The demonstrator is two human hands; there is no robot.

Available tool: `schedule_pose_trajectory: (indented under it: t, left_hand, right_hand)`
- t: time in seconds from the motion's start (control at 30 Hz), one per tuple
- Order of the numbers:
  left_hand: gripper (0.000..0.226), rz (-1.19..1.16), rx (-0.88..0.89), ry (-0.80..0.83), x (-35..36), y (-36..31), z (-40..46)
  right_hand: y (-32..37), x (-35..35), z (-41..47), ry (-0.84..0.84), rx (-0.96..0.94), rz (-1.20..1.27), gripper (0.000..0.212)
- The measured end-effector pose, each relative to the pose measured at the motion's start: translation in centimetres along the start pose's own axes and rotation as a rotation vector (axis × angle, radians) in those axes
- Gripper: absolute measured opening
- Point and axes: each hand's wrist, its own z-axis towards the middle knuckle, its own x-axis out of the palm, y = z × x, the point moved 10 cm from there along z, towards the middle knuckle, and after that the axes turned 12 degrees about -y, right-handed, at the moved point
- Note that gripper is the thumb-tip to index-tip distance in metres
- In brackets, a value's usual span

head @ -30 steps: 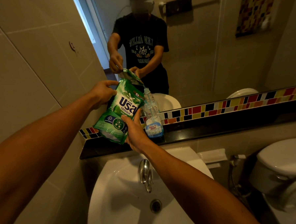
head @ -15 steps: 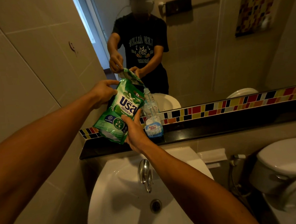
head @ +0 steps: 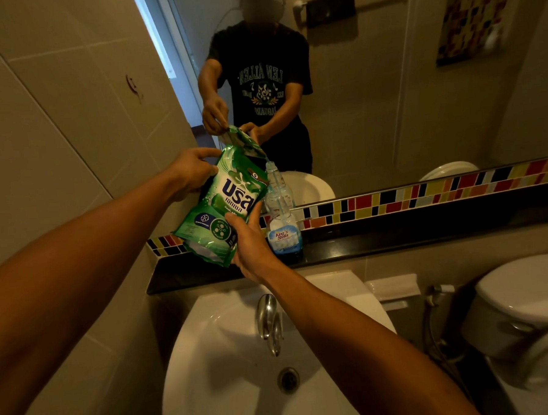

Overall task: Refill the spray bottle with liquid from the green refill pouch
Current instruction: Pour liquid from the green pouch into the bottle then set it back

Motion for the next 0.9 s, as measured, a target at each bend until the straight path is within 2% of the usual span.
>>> schedule_pose_trajectory:
  t: [0.23, 0.4, 0.67, 0.8, 0.9]
  left_hand:
    - [0.047, -0.009, 0.0, 0.004, 0.3, 1.1, 0.3]
    - [0.05, -0.041, -0.007, -0.003, 0.9, 2.7, 0.4]
    - [0.05, -0.168, -0.068, -0.039, 2.3, 6.3, 0.3]
    - [0.045, -0.222, -0.148, -0.068, 3.4, 9.1, 0.4]
    - [0.031, -0.228, -0.17, -0.088, 4.4, 11.2, 0.4]
  right_hand:
    - [-0.3, -0.6, 0.2, -0.026, -0.011, -0.052, 0.091]
    - [-0.9, -1.8, 0.6, -0.061, -0.012, -0.141, 0.1]
    - [-0.7, -4.4, 0.9, -0.02, -0.081, -0.325, 0.096]
    - [-0.6, -5.5, 0.4, -0.018, -0.11, -0.525, 0.105]
    - [-0.7, -6.3, 0.4, 0.002, -0.138, -0.651, 0.106]
